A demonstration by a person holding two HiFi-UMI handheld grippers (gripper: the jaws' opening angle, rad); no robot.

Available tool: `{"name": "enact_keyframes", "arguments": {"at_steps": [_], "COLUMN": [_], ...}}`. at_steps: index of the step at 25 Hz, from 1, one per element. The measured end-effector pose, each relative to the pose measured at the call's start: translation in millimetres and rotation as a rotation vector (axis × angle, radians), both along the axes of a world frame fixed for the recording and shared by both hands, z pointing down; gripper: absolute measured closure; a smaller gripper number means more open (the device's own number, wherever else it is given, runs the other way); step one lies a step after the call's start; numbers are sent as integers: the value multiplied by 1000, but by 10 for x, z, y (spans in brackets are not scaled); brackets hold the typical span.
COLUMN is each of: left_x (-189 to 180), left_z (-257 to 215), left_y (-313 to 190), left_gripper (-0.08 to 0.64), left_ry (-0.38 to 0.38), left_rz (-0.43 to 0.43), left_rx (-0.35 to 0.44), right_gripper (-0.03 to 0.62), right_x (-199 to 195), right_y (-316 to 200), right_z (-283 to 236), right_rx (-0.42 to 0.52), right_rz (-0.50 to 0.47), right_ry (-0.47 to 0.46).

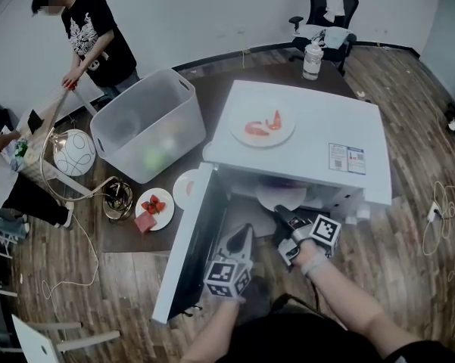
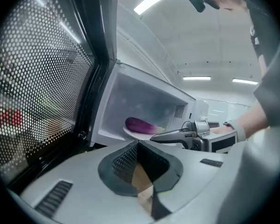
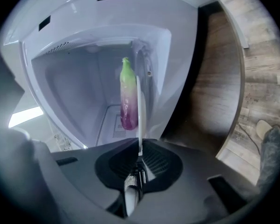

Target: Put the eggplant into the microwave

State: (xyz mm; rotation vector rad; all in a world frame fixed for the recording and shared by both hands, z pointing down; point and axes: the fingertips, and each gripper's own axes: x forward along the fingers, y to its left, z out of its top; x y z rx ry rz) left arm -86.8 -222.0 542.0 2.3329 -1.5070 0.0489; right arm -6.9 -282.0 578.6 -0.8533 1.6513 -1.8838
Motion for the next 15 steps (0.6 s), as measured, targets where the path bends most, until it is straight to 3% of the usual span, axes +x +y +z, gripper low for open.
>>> {"name": "enact_keyframes", "arguments": {"at_steps": [15], "left_x": [-24], "left_z": [13], "left_y": [-93], "left_gripper": [558], "left_ry": [3], "left_rz": [8], "left_rx": [-6], "right_gripper": [569], "right_x": [48], "right_y": [-204], "right_z": [-4], "right_rx": [-8], "right_rz": [44], "right_ry": [-10]}}
